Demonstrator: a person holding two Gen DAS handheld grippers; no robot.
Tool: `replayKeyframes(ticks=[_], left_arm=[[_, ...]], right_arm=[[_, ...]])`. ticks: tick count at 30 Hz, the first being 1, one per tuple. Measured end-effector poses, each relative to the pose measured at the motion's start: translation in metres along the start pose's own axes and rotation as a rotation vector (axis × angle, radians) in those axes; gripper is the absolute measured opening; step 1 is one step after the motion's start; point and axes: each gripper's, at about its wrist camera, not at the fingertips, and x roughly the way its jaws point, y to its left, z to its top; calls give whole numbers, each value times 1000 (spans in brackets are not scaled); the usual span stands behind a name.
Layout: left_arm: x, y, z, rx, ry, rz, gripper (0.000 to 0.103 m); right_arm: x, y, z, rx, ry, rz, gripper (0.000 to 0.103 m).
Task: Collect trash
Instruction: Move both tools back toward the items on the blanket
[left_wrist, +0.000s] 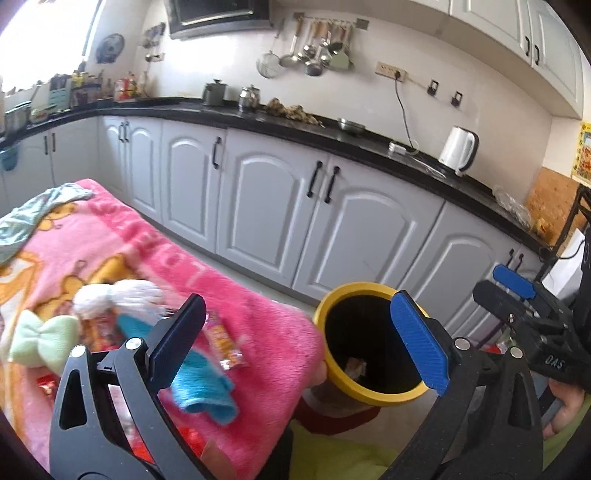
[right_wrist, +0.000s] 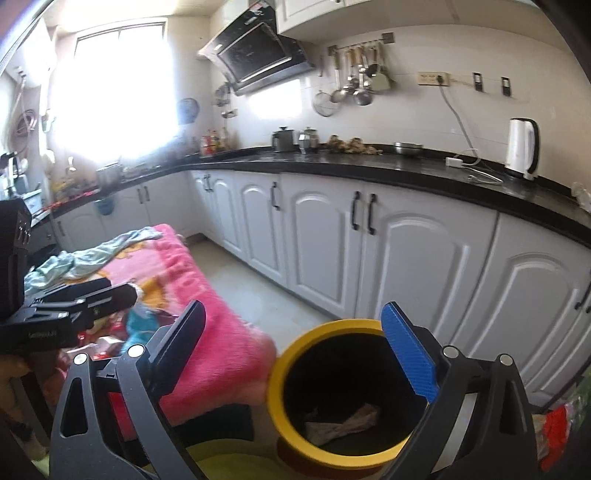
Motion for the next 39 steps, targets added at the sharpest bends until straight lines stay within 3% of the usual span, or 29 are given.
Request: replayKeyframes(ticks=[20, 29, 39], left_arm=[[-64, 76, -15, -84, -48, 156, 92], [-84, 118, -40, -168, -4, 199, 92], [-99, 154, -69, -282, 66, 174, 92]], right_arm=[[0, 105, -20, -169, 67, 234, 93], [19, 155, -41, -247, 177, 391, 93], [59, 190, -65, -302, 313, 478, 93]])
